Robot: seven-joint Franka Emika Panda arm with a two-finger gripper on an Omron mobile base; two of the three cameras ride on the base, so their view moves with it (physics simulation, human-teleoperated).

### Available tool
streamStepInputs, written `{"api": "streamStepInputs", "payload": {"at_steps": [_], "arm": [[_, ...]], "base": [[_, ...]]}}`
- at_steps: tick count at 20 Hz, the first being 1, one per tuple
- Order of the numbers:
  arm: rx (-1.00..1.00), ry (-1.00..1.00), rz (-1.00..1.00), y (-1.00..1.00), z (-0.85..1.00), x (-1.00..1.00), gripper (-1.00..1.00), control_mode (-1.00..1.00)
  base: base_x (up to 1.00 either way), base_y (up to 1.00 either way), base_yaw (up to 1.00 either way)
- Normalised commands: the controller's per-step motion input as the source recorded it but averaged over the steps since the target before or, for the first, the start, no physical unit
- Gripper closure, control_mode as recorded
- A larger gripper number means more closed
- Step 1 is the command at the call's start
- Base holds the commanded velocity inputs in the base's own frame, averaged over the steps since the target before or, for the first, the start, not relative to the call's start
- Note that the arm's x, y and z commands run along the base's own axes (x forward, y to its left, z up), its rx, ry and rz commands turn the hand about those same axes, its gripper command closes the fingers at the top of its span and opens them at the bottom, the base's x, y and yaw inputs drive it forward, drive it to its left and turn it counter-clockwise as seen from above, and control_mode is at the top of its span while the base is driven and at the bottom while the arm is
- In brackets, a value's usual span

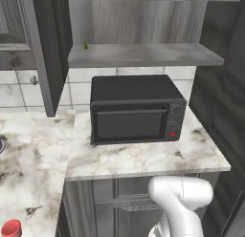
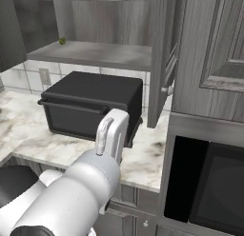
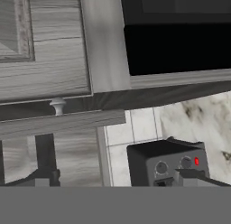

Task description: Pick the avocado and bread from the counter and place them on the plate. Then pick the jam from the cabinet and place it next to the plate. Lastly close the cabinet door.

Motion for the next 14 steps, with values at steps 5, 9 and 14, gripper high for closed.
{"api": "streamStepInputs", "payload": {"at_steps": [5, 9, 14], "arm": [[0.0, 0.03, 0.0, -0.02, 0.0, 0.12, -1.0, -1.0], [0.0, 0.02, 0.0, -0.07, 0.0, 0.1, -1.0, -1.0], [0.0, 0.02, 0.0, -0.15, 0.0, 0.06, -1.0, -1.0]], "base": [[0.0, 0.0, 0.0], [0.0, 0.0, 0.0], [0.0, 0.0, 0.0]]}}
